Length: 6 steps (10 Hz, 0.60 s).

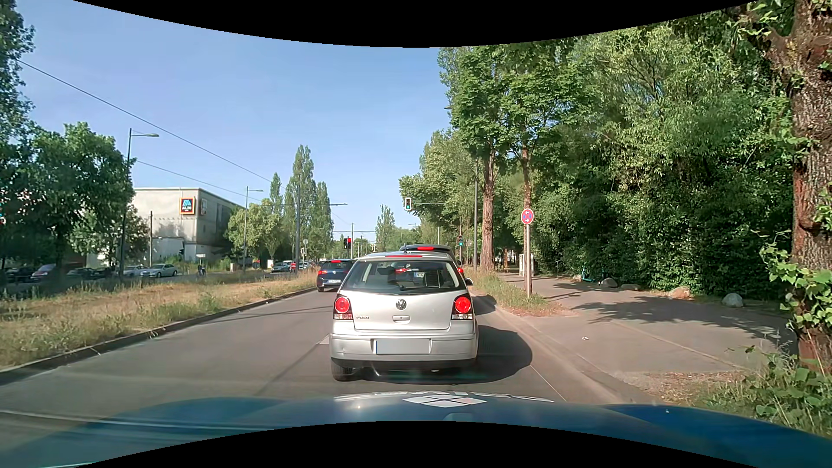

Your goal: Follow the waypoints while adhering to traffic rules and regulations

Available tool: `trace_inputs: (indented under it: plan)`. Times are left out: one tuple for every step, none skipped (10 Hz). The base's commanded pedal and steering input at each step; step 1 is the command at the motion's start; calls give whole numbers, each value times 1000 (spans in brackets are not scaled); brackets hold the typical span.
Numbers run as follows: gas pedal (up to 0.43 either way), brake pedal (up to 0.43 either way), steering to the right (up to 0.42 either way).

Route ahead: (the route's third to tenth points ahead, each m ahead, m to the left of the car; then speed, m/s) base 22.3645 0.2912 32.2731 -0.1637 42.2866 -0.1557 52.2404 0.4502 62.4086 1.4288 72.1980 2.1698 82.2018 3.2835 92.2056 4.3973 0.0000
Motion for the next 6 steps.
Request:
trace_inputs:
  plan:
    - [0,268,-7]
    - [0,268,-7]
    - [0,268,-7]
    - [0,268,-7]
    - [0,268,-7]
    - [0,268,-7]
